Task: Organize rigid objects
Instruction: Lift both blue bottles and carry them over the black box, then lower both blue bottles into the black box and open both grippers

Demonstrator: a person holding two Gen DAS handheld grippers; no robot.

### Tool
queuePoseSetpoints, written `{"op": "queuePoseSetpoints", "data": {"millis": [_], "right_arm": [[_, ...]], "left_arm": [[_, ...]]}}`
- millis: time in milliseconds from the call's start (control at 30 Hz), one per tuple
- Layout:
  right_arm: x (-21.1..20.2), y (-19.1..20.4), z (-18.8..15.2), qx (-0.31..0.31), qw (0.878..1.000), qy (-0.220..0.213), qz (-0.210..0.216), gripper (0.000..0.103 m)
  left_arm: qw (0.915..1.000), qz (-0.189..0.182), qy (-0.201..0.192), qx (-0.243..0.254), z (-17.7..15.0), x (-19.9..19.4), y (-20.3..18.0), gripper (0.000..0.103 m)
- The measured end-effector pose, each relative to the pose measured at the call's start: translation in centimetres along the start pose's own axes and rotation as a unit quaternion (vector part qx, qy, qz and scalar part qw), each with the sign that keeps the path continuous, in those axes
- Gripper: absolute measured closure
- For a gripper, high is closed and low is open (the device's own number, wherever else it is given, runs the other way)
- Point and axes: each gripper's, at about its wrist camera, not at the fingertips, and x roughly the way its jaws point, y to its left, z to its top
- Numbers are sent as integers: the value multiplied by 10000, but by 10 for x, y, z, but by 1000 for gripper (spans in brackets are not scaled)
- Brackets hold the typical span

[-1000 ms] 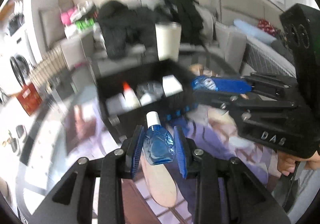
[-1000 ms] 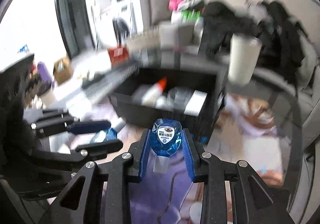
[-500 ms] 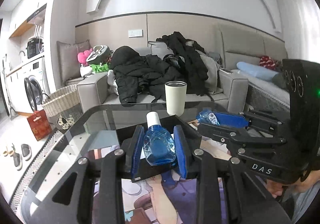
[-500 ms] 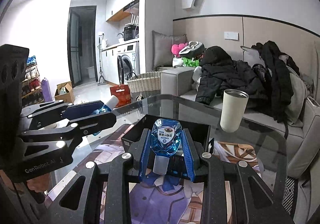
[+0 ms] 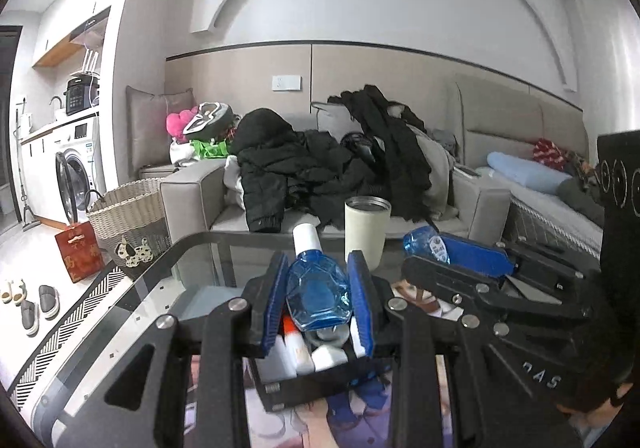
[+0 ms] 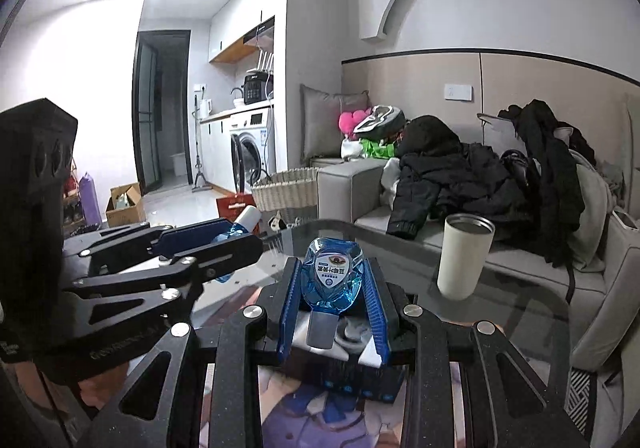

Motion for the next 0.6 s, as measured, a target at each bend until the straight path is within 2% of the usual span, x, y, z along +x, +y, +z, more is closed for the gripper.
{"op": "queuePoseSetpoints", "data": {"millis": [333,500,600], "right_arm": [[35,-17,26,109,9994,-215,-264,72],[58,-23,31,170,9994,-16,-300,72],[74,-27,28,211,9990,247,-292,72]], "left_arm": [[9994,178,-117,-258,15,27,10,74],[9988,246,248,-350,10,48,16,74],[9965,285,675,-409,3,67,21,74]]}}
